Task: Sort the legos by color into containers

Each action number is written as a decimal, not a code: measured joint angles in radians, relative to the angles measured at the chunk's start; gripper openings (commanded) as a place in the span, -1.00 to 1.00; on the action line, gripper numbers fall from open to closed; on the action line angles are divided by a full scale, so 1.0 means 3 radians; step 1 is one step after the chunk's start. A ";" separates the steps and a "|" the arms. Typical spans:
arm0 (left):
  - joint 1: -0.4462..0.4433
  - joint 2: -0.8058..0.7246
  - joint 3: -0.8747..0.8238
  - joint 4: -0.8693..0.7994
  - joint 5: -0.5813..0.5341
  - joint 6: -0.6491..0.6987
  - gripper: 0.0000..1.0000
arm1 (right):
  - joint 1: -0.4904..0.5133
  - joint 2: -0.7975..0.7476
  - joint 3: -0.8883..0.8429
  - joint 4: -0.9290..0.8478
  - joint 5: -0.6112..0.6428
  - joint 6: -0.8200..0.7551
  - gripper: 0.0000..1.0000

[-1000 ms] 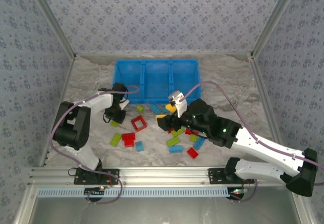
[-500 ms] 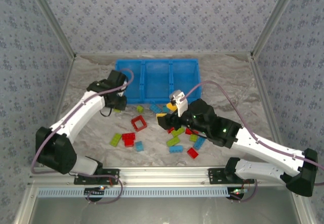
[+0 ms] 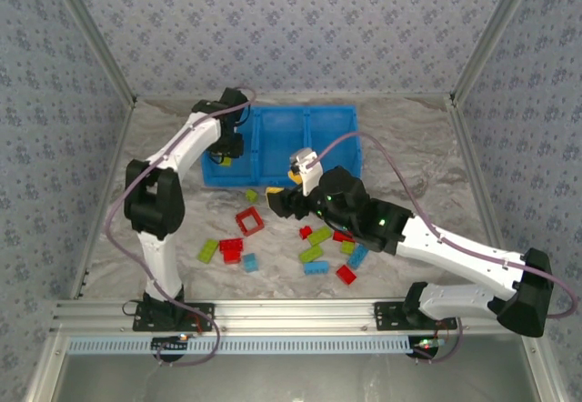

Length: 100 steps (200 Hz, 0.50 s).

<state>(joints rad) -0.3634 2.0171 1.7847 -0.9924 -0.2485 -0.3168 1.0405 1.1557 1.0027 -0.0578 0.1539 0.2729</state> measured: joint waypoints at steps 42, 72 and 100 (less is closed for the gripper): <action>0.0111 0.0277 0.0123 -0.0017 -0.0046 -0.0037 -0.77 | 0.0025 0.0000 0.0000 0.0019 0.0025 0.0015 0.44; 0.0140 0.0415 0.0127 -0.0003 0.0008 -0.0060 -0.74 | 0.0038 0.0001 0.0000 0.0046 0.0024 0.0028 0.44; 0.0142 0.0540 0.0144 0.0000 0.0071 -0.0062 -0.53 | 0.0041 0.0065 0.0000 0.0112 0.0010 0.0060 0.44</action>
<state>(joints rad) -0.3206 2.1792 1.8278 -0.9924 -0.2272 -0.3355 1.0527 1.1751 1.0027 -0.0242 0.1570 0.2909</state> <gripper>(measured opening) 0.295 0.720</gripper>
